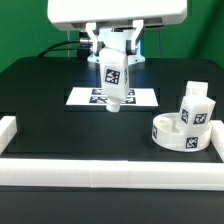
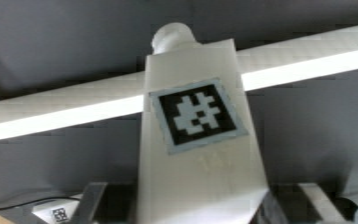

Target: Assemble stool

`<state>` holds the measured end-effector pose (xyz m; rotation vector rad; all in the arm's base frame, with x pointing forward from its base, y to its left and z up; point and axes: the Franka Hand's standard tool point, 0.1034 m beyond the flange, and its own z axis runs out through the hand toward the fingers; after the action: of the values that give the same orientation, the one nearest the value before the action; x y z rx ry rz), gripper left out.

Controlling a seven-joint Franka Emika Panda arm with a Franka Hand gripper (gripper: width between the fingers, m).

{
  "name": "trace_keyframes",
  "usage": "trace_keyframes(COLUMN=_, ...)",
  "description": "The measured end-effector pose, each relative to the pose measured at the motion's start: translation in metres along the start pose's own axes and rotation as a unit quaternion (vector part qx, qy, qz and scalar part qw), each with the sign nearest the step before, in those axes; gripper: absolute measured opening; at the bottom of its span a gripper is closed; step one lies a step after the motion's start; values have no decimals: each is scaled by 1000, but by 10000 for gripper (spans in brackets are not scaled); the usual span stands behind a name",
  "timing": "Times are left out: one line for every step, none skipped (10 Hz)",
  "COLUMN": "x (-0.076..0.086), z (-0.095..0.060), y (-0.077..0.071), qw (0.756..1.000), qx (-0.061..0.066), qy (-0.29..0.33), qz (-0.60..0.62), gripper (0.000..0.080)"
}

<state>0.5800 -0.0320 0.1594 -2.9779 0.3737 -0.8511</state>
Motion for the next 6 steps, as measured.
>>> trace_keyframes(x=-1, z=1, y=1, qw=1000, qx=0, qy=-1, qz=0, gripper=324)
trace_keyframes(x=-1, z=1, y=1, qw=1000, qx=0, qy=-2, qz=-1, gripper=324)
trace_keyframes(x=-1, z=1, y=1, qw=1000, qx=0, qy=-2, qz=-1, gripper=324)
trace_keyframes(x=-2, z=1, y=3, qw=1000, qx=-2, qy=0, qz=-1, gripper=324)
trace_keyframes(x=-10, z=2, y=13, qw=1000, qx=-7, qy=5, qz=6, gripper=324)
trace_keyframes(x=-20, z=1, y=11, qw=1000, qx=-3, qy=3, qz=16, gripper=324)
